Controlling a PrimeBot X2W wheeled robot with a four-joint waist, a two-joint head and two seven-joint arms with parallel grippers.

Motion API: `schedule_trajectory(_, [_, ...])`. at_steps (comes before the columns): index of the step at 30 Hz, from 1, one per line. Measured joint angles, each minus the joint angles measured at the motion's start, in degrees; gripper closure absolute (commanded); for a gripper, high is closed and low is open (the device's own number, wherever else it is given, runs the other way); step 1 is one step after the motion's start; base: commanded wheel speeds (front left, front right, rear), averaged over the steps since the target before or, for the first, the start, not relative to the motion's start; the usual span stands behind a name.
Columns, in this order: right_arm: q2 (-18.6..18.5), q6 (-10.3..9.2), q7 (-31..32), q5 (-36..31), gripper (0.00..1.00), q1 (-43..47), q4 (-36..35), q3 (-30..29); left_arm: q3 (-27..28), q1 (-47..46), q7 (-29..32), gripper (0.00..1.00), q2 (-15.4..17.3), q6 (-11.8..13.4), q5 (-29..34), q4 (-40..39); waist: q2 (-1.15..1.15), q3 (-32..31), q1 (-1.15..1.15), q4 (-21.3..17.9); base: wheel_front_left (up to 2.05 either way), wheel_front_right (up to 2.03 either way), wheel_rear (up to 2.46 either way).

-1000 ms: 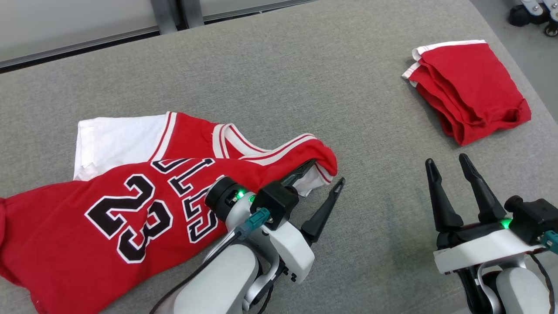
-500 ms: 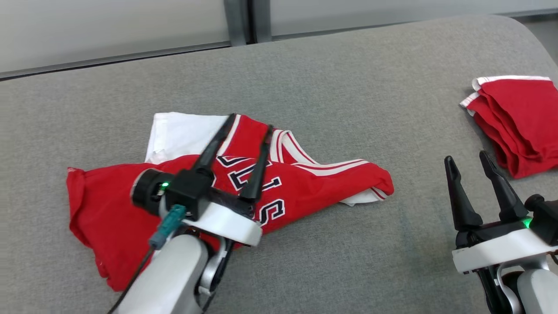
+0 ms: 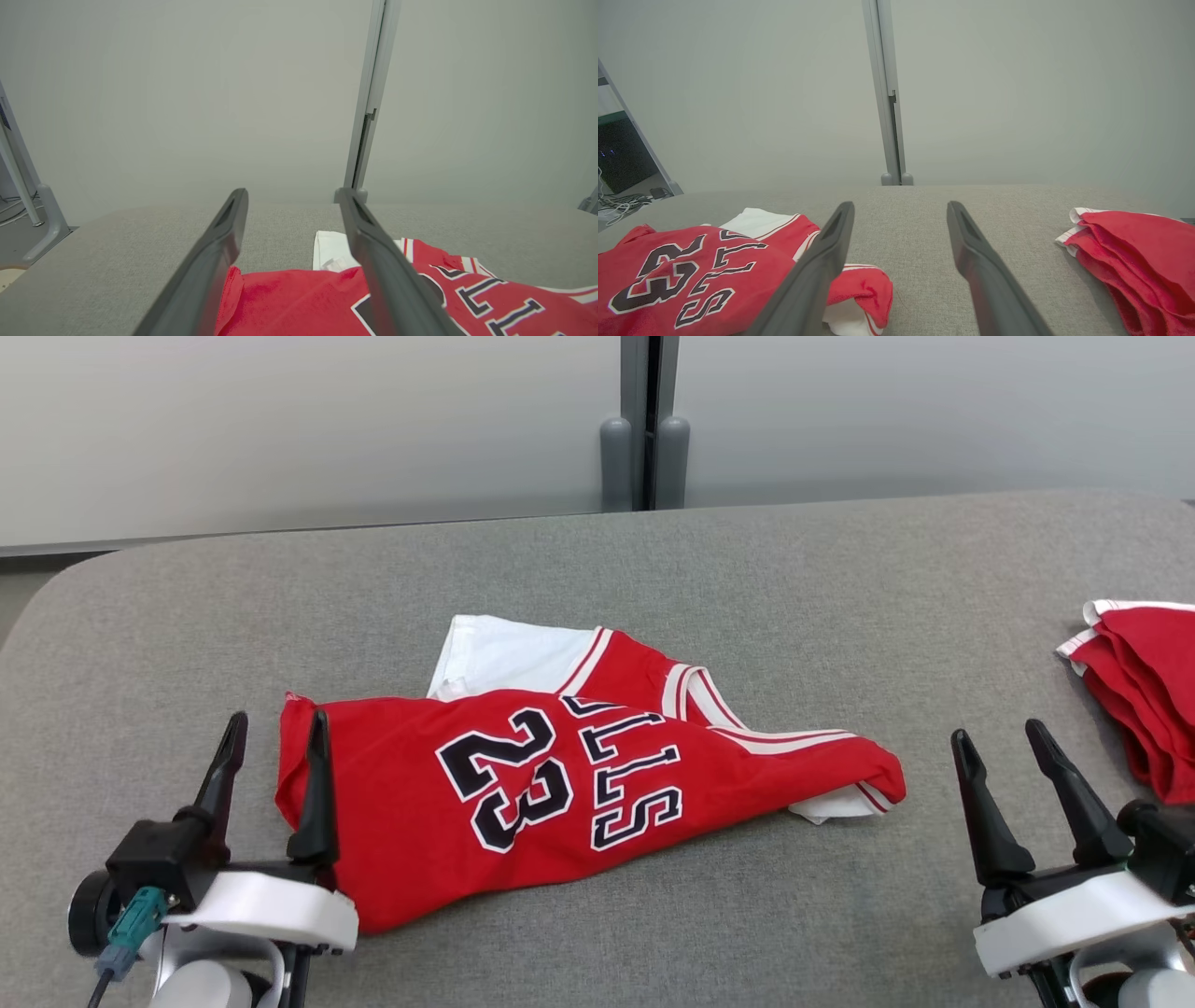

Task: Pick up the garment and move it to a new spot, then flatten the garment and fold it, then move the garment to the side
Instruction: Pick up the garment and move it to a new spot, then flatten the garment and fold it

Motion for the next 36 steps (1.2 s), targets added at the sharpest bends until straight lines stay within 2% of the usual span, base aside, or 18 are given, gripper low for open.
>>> schedule_trajectory(5, [0.4, 0.0, 1.5, -0.1, 0.0, 2.4, -0.8, -0.3, 0.4, 4.3, 0.3, 0.0, 2.0, -0.7, -0.9, 0.5, 0.0, -2.7, 0.0, 1.2, 0.0, 0.0, 0.0])
schedule_trajectory(17, [1.3, 0.0, 3.9, -0.9, 0.0, 6.8, -2.0, -1.5, -1.2, 8.8, 2.1, 0.0, 3.1, -0.2, -0.7, -0.9, 0.0, -7.5, 0.0, 1.5, 0.0, 0.0, 0.0])
schedule_trajectory(36, [2.1, 0.0, 5.0, -1.5, 0.0, 7.2, -3.3, -2.2, -2.3, 9.4, 3.4, 0.0, 3.8, 0.9, -0.4, -2.2, 0.0, -7.8, 0.0, 1.9, 0.0, 0.0, 0.0])
